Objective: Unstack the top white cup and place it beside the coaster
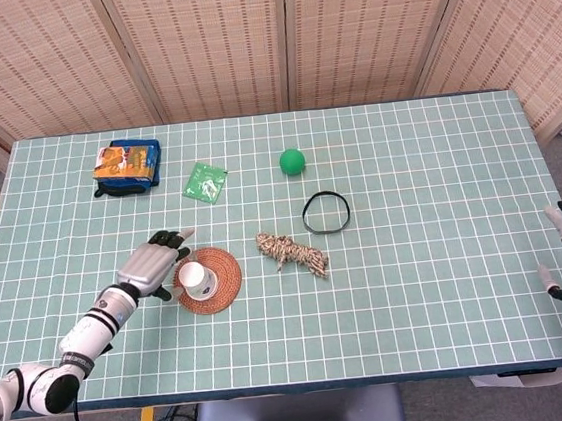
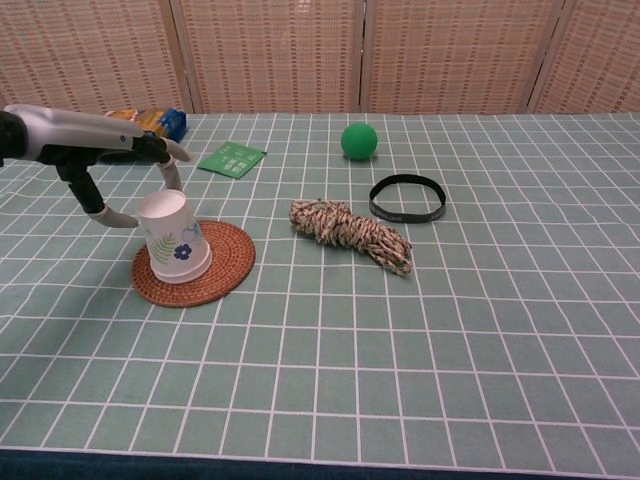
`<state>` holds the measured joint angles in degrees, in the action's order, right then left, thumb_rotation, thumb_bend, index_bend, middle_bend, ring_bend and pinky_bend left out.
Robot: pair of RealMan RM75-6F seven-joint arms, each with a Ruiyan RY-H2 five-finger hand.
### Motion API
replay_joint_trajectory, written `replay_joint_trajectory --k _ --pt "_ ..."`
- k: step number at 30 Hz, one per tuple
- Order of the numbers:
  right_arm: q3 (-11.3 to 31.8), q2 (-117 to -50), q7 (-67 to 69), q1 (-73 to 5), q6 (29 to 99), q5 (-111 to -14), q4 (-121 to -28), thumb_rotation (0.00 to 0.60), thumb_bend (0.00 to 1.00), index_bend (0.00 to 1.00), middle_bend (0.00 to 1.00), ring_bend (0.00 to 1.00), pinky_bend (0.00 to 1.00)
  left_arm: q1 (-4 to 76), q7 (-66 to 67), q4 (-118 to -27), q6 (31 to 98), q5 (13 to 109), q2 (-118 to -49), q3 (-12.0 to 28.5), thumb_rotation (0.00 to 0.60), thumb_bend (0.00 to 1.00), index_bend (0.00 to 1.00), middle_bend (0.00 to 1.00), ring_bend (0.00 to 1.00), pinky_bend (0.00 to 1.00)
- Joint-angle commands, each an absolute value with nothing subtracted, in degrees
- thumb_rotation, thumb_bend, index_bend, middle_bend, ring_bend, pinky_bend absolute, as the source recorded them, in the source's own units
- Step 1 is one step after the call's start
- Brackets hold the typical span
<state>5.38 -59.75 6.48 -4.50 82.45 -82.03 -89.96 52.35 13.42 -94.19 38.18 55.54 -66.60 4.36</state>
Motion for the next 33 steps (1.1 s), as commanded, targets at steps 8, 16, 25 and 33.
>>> replay_joint_trajectory --k 8,16,25,33 --pt "5.3 -59.7 6.3 -4.5 82.3 -82.0 -90.0 0.600 0.36 0.00 0.00 0.00 0.00 52.3 13.3 -94.5 39.0 55.7 -66.6 4.2 0.600 0.32 0.39 0.00 0.00 0.00" --pt "5.3 -59.6 6.6 -4.5 82.3 -82.3 -90.1 0.600 0.36 0.00 0.00 0.00 0.00 52.4 14.5 -96.5 40.4 55.4 -65.7 4.1 0.600 0.32 0.40 0.00 0.00 0.00" --pt "5.2 -59.4 7.3 -4.1 83.4 -83.0 -90.1 0.600 0.36 0.00 0.00 0.00 0.00 52.9 17.3 -99.5 42.6 53.5 -64.5 4.1 0.600 0.32 0.41 0.00 0.00 0.00" --pt "5.3 -59.4 7.5 -4.3 82.9 -82.7 -89.9 0.600 0.36 0.00 0.00 0.00 0.00 53.8 21.1 -104.8 45.4 50.8 -61.1 4.4 0.600 0.32 0.42 0.00 0.00 0.00"
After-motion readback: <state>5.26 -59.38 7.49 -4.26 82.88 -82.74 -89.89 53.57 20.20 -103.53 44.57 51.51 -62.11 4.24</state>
